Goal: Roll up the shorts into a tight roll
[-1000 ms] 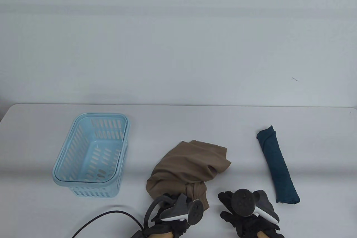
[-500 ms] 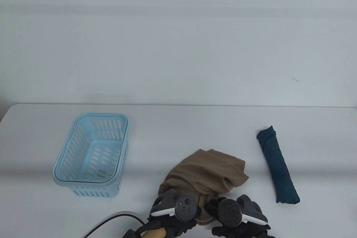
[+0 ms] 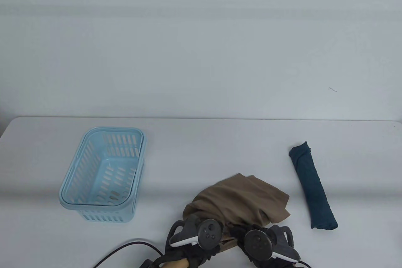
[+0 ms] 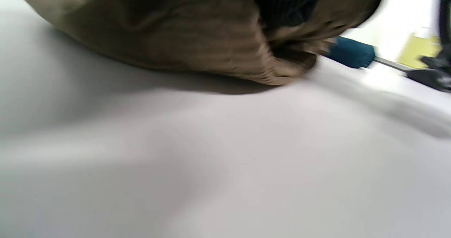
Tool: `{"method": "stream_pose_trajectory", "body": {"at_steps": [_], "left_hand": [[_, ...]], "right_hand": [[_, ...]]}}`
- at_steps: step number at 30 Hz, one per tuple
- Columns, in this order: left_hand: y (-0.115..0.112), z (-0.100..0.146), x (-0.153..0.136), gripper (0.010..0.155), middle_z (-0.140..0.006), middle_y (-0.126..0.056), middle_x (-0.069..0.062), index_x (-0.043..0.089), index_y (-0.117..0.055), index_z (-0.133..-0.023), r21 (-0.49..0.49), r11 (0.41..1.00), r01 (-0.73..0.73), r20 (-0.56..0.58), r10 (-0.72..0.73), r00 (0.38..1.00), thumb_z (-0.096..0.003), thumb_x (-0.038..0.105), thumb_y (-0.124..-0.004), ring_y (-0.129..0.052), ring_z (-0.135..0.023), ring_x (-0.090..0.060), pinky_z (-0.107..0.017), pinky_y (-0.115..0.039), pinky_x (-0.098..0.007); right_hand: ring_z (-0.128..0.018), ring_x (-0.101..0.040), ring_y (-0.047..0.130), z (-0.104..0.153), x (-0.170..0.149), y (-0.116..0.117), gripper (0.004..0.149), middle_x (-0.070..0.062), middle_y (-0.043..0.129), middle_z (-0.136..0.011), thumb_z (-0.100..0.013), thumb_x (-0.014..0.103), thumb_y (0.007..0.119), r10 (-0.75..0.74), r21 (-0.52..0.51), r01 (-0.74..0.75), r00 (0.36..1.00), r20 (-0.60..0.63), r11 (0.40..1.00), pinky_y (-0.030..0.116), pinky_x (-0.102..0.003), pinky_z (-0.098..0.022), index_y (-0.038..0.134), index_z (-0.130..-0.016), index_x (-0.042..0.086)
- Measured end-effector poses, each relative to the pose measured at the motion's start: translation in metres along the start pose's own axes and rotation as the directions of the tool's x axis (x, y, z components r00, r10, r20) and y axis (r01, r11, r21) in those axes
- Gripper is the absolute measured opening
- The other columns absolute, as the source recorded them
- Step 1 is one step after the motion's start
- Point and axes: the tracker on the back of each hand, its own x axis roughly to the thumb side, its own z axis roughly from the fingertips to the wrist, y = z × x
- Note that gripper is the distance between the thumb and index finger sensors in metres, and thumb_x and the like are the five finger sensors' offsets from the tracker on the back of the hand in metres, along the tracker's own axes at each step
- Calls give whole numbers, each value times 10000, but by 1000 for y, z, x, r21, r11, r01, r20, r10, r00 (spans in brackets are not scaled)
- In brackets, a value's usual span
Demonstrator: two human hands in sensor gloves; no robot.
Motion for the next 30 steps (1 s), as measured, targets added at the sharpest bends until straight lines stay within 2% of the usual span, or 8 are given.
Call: {"method": "stream_pose_trajectory", "body": {"at_steps": [6,9,12,17,28,30], "left_hand": [[25,8,-32,753,-1091,-465,-303,7,-364,-1086,210,975,-68,-157,103,982,-520,386,-685,-596,-996,-509,-656,-340,-757],[32,13,-48,750,-1090,-487,-295,19,-382,-1087,272,962,13,-196,42,980,-519,409,-678,-636,-986,-496,-662,-371,-751],[33,16,-60,729,-1085,-525,-279,29,-419,-1082,292,954,67,-232,2,973,-520,420,-671,-668,-978,-482,-660,-386,-749],[28,17,-71,591,-1038,-675,-221,85,-608,-1014,296,955,1,-238,72,969,-514,390,-690,-785,-927,-439,-665,-431,-739],[46,15,-68,522,-991,-798,-155,154,-721,-961,330,943,-33,-215,109,971,-488,372,-743,-878,-889,-389,-670,-463,-736],[55,17,-66,504,-972,-833,-131,169,-747,-945,384,923,-22,-206,109,973,-483,371,-750,-908,-870,-370,-670,-479,-733]], "right_hand": [[-695,-316,888,10,8,-27,458,-115,858,-831,-488,281,652,-88,-148,96,994,59,984,744,-454,-527,705,-918,130],[-695,-314,889,15,9,-37,458,-112,859,-830,-489,281,650,-138,-181,149,988,73,972,745,-454,-528,705,-918,128],[-696,-314,888,19,6,-45,457,-113,858,-831,-490,281,648,-195,-208,208,978,80,956,745,-456,-529,704,-918,127],[-697,-316,888,21,-3,-52,457,-113,858,-831,-491,280,647,-235,-241,241,971,54,940,744,-457,-530,705,-917,126],[-697,-319,894,22,-49,-60,451,-110,864,-832,-491,278,641,-306,-334,238,937,-170,912,745,-467,-536,711,-914,137],[-725,-323,880,22,-55,-67,449,-104,859,-845,-492,278,641,-346,-365,258,917,-199,895,729,-479,-559,709,-917,149]]}}
